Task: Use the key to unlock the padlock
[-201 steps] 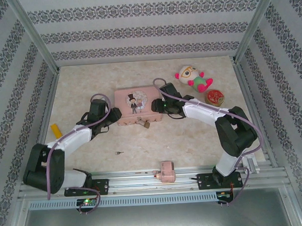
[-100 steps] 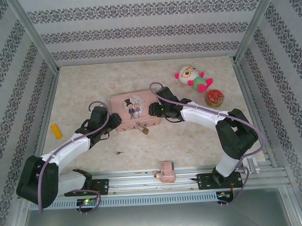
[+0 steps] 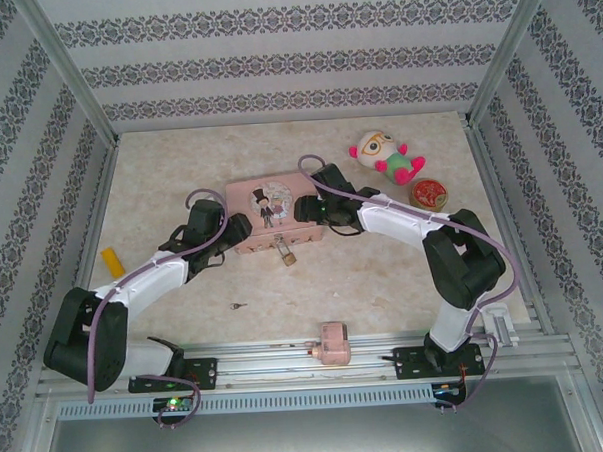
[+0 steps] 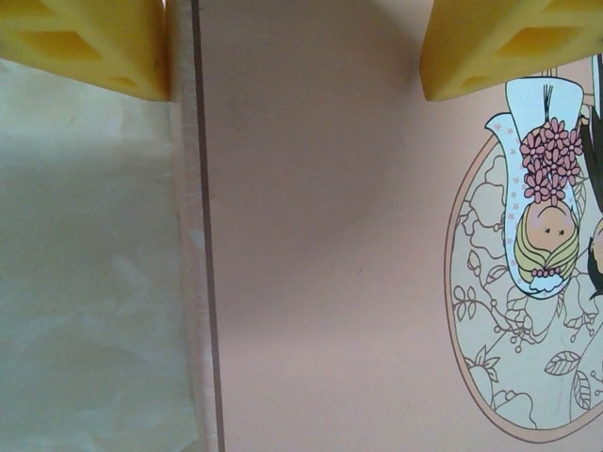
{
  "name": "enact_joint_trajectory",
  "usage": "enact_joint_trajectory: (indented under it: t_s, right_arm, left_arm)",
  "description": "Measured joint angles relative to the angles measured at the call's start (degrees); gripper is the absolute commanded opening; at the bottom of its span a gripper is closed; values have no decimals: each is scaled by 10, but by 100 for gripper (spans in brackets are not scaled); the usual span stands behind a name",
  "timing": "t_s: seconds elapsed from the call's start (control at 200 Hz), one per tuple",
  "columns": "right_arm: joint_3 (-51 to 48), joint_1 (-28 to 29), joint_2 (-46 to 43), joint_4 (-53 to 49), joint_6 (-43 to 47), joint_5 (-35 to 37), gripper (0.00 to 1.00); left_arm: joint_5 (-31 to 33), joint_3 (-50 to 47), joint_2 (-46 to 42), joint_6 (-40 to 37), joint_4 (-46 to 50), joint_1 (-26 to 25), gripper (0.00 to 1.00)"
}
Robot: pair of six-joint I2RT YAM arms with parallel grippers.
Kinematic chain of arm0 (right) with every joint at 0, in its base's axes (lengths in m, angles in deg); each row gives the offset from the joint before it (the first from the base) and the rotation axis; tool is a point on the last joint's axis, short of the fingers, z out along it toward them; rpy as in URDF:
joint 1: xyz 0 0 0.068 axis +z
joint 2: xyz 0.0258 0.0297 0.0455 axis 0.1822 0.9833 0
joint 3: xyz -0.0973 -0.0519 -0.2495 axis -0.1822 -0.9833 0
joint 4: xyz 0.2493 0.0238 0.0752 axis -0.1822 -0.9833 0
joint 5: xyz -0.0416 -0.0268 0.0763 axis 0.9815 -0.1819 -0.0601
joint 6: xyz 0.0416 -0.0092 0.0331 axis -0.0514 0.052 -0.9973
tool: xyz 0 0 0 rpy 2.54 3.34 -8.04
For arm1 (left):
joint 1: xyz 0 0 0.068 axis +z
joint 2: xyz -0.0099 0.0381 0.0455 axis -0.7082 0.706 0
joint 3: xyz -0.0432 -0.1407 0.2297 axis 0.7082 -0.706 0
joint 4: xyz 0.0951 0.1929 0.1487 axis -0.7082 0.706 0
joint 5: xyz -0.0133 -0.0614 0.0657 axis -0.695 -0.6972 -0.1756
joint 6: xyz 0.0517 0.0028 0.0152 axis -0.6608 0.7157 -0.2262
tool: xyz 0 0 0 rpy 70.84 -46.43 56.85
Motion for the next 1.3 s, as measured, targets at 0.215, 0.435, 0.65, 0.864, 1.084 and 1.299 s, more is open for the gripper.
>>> enact_joint_trajectory:
  t_s: [0.215,0.435,0.65,0.864,1.084,1.299]
  right_arm:
    - [-6,-4,-49,-25,25,17,69]
    - [-11,17,-154,-66,72,56,63]
    - [-3,132,-172,-128,130,71,56]
    - [54,240,-108,-178,197,41,54]
    - [142,297,23,-225,269,14,51]
    - [225,323,129,-268,321,1,51]
  left_arm:
    - [-2,3,-55,-12,8,1,99]
    - [21,13,-132,-30,62,27,99]
    - [49,15,-175,-51,138,120,99]
    - [53,15,-182,-67,186,226,99]
    - [40,15,-182,-73,202,274,99]
    - [23,15,-182,-82,202,308,99]
